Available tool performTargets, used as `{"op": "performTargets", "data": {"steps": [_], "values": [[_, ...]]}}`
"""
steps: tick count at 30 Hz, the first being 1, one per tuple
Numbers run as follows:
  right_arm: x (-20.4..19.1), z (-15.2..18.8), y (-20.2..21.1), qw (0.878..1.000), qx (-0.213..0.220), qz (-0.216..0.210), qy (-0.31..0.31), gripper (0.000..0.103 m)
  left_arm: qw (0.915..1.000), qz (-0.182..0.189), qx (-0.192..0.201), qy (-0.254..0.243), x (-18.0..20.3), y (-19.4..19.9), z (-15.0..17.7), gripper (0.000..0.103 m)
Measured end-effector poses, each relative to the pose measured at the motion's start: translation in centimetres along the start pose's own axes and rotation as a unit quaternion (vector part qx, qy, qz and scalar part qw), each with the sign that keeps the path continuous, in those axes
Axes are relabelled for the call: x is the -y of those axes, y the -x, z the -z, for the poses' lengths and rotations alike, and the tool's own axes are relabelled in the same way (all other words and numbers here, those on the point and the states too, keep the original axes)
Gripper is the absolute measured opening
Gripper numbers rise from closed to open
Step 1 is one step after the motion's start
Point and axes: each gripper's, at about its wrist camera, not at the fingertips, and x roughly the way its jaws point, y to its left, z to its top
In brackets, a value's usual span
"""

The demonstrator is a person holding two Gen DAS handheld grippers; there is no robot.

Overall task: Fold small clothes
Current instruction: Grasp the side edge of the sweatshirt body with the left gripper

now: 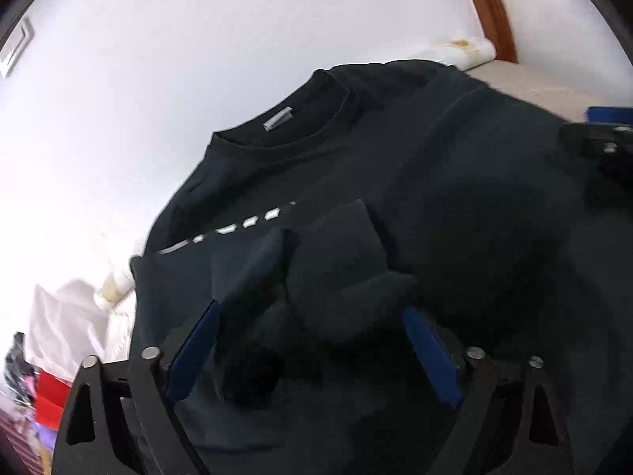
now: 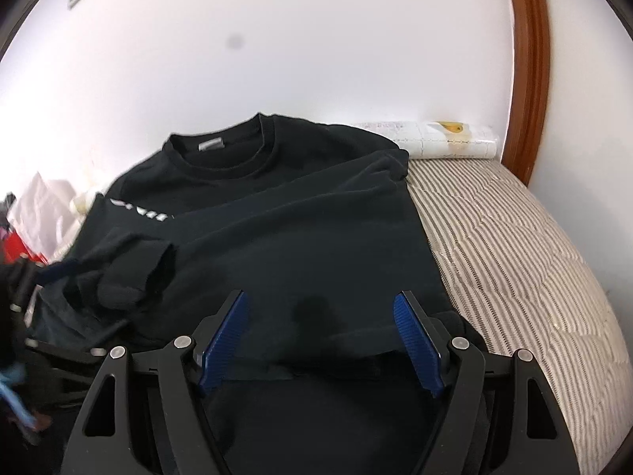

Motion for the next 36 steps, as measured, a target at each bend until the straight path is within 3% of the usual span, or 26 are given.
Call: {"op": "performTargets", "data": {"steps": [2,4,7,10,13,16,18,24,28,32,35,36], "values": [[0.1,0.1,0.0,1.0,0.001,0.0,-0.002,0.075,0.9999,-0.015,0.005,0.005,-0.2,-0.2,-0.1,0.063],[0.1,0.2,-0.2,1.0,0.001,0.007,0.002,0.075,0.9995,-0.017,0.01,0.025,-1.3,0.1,-0.2,0.029],[0.2,0.4,-0.5,1.0,-0.002,0.012,0.004,0.075,0.997,-0.009,0.026,0.073,-4.4,1.2,0.0,0.019],[0.5,0.5,-0.9,1.0,-0.008,0.012,-0.002,0.074,0.9898,-0.025,0.028,0.137,-8.8,1.6,0.9,0.02],[0.6,0.5,-1.0,1.0,-0.01,0.01,-0.007,0.074,0.9787,-0.008,0.006,0.205,-13.7,1.1,3.1,0.024],[0.5,0.6,-0.9,1.0,-0.008,0.011,-0.007,0.074,0.9635,0.015,-0.02,0.267,-17.6,0.1,6.0,0.04],[0.4,0.6,-0.9,1.0,-0.008,0.012,-0.007,0.074,0.9536,0.015,-0.035,0.299,-19.4,-0.3,7.7,0.041],[0.3,0.7,-0.9,1.0,-0.008,0.014,-0.006,0.074,0.9418,0.032,-0.057,0.33,-21.7,-1.9,10.1,0.042],[0.3,0.7,-1.0,1.0,-0.01,0.018,-0.005,0.074,0.9313,0.09,-0.073,0.345,-21.8,-4.0,10.2,0.046],[0.3,0.8,-1.4,1.0,-0.014,0.023,0.0,0.074,0.9284,0.11,-0.09,0.343,-20.5,-6.0,9.6,0.046],[0.2,0.9,-1.7,0.999,-0.018,0.028,0.004,0.074,0.9255,0.114,-0.08,0.352,-20.2,-6.3,9.6,0.038],[0.2,0.9,-1.7,0.999,-0.019,0.029,0.006,0.074,0.9292,0.111,-0.075,0.344,-20.0,-6.2,9.5,0.023]]}}
